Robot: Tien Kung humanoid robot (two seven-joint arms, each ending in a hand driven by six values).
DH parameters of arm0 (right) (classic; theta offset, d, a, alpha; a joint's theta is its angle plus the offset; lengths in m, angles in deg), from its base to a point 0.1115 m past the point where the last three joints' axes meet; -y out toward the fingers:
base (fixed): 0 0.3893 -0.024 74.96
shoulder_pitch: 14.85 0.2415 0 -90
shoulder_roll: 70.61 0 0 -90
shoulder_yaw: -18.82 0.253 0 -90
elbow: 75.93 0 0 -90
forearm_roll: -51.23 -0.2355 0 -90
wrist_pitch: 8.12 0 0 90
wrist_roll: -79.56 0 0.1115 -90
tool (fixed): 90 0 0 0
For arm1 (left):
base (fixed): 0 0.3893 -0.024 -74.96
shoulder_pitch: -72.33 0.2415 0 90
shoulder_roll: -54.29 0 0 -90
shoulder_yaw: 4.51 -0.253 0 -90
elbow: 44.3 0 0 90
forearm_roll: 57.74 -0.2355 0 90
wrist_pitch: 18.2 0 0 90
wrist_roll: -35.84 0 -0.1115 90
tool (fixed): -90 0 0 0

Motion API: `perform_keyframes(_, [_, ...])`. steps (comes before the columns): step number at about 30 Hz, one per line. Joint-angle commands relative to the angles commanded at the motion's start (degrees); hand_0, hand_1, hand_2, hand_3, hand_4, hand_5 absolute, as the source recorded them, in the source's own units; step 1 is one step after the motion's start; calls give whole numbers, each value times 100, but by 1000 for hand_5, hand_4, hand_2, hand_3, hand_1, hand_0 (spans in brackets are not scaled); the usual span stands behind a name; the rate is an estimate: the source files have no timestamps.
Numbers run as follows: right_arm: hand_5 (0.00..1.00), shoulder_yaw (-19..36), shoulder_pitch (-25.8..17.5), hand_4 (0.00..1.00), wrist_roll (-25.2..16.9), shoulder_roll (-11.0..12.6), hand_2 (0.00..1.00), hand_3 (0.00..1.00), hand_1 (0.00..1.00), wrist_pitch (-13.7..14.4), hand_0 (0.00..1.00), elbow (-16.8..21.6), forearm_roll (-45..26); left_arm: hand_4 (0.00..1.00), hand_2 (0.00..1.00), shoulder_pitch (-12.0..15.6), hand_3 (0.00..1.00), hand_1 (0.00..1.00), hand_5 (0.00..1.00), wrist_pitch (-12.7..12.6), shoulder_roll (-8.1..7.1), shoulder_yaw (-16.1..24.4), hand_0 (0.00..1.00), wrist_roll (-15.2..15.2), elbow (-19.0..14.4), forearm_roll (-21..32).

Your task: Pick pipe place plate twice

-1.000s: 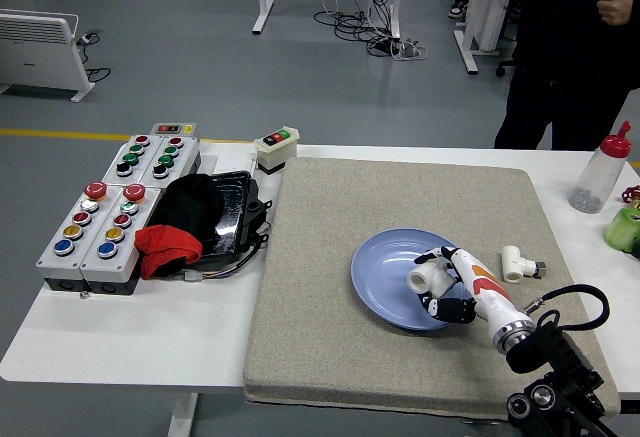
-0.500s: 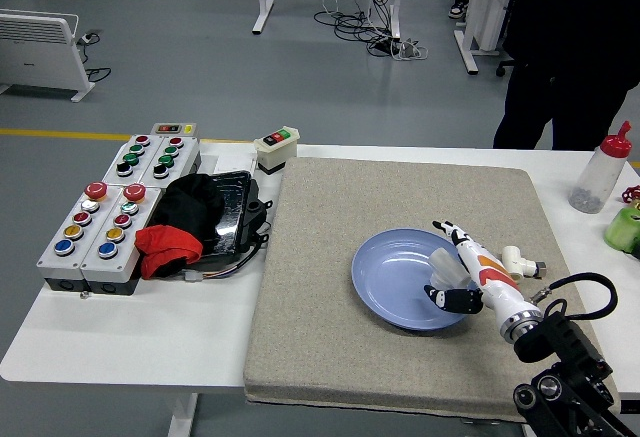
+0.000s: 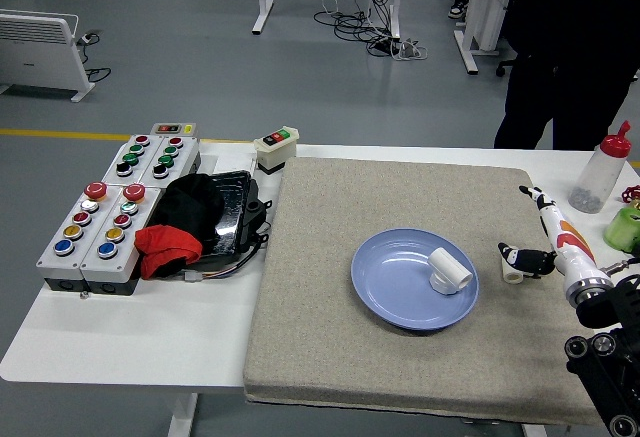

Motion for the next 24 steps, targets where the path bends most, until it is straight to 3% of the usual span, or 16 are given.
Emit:
perform_keyframes(2, [237,-55,11,764,8,4,994,900,918,-121,998,-140,-67,250,674,-5,614,652,998,2,1,-10,691,5,0,14])
perform_keyframes(9, [232,-171,56,739,-29,-73,991,895,916,-158,998,-493,-123,250,673,-24,614,652,998,2,11,-22,691,10,-1,33])
perform_keyframes(19, [233,-346,321,729,-152,-135,955,881,892,21,956,-1212,-13,250,674,-39,614,652,998,2,22,-24,691,9,-7,38])
perform_keyframes(20, [232,-359,353,705,-172,-139,826,812,789,45,814,-1289,-2,249,675,-41,613,652,998,1,24,-22,691,8,-8,36])
perform_keyframes(24, [232,-394,382,705,-247,-128,826,812,789,187,814,-1369,21,249,675,-47,613,652,998,2,26,-32,691,15,-9,53])
